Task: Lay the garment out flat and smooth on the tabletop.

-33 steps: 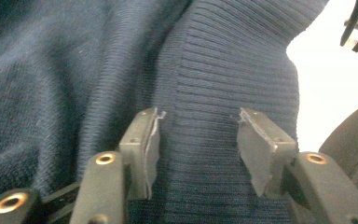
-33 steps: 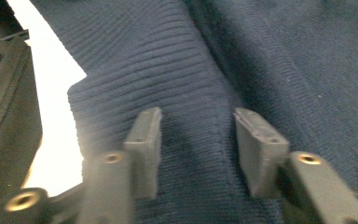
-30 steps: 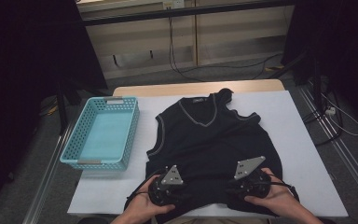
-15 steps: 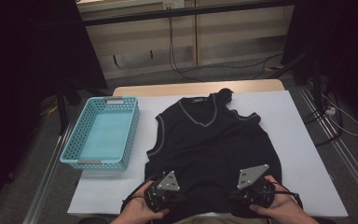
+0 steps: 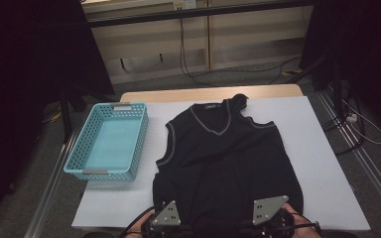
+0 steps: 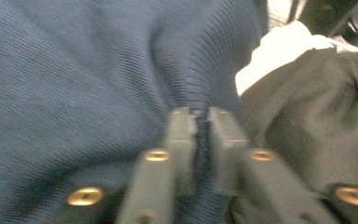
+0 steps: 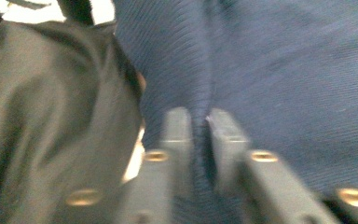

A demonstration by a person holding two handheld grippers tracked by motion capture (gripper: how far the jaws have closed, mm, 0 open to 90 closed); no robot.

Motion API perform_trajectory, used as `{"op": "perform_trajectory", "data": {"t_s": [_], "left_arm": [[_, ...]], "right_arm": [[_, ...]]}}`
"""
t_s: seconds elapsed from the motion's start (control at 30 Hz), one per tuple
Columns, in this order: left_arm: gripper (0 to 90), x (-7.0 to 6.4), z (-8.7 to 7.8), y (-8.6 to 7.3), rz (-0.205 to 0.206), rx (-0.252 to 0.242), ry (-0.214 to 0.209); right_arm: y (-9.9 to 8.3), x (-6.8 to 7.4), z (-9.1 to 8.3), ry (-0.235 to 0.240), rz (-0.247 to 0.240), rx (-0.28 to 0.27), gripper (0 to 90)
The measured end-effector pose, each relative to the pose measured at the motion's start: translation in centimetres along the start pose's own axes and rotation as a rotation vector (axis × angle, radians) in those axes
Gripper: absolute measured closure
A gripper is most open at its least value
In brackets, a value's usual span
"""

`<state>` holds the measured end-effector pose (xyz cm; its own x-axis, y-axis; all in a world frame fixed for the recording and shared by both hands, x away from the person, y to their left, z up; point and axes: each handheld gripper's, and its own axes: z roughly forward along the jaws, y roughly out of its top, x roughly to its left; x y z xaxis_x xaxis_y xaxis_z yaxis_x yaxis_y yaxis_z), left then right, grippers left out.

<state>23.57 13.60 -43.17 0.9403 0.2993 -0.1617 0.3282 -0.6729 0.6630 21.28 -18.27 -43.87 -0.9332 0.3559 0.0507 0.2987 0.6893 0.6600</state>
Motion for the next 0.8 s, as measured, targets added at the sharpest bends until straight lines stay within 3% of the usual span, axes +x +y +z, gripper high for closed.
{"op": "perform_trajectory", "data": {"t_s": [0.07,0.17,0.27,0.3,0.37,0.47,0.57,0.6,0.73,0.8], "left_arm": [[63.2,0.6,-0.3,0.2,-0.028,-0.015,0.001],[58.9,1.6,-0.7,0.1,-0.102,-0.030,-0.013],[52.5,1.9,-1.4,0.1,-0.081,-0.044,0.065],[50.4,2.2,-1.6,0.2,-0.088,-0.065,0.080],[46.6,2.8,-1.7,0.4,-0.075,-0.053,0.124],[44.6,3.8,-1.2,0.6,-0.063,-0.026,0.157],[40.2,5.0,0.0,0.8,-0.060,0.008,0.212],[37.7,5.4,0.5,1.0,-0.057,0.029,0.207],[34.6,5.8,1.5,2.2,-0.017,0.018,0.208],[34.7,6.0,2.1,2.4,-0.029,0.033,0.211]], "right_arm": [[0.2,-0.6,-0.2,-0.027,0.019,-0.015,51.7],[0.4,-1.3,-0.7,-0.038,0.043,-0.061,44.9],[0.5,-2.1,-1.5,-0.060,0.078,-0.132,42.0],[0.4,-2.3,-1.7,-0.075,0.084,-0.136,41.5],[0.4,-3.1,-2.0,-0.094,0.107,-0.146,41.3],[0.0,-4.5,-2.1,-0.138,0.122,-0.123,43.1],[-0.7,-6.2,-1.9,-0.191,0.136,-0.060,43.7],[-1.0,-6.8,-1.7,-0.195,0.144,-0.042,43.8],[-1.5,-8.5,-1.0,-0.221,0.159,0.016,43.8],[-1.4,-8.9,-0.7,-0.227,0.157,0.027,43.5]]}}
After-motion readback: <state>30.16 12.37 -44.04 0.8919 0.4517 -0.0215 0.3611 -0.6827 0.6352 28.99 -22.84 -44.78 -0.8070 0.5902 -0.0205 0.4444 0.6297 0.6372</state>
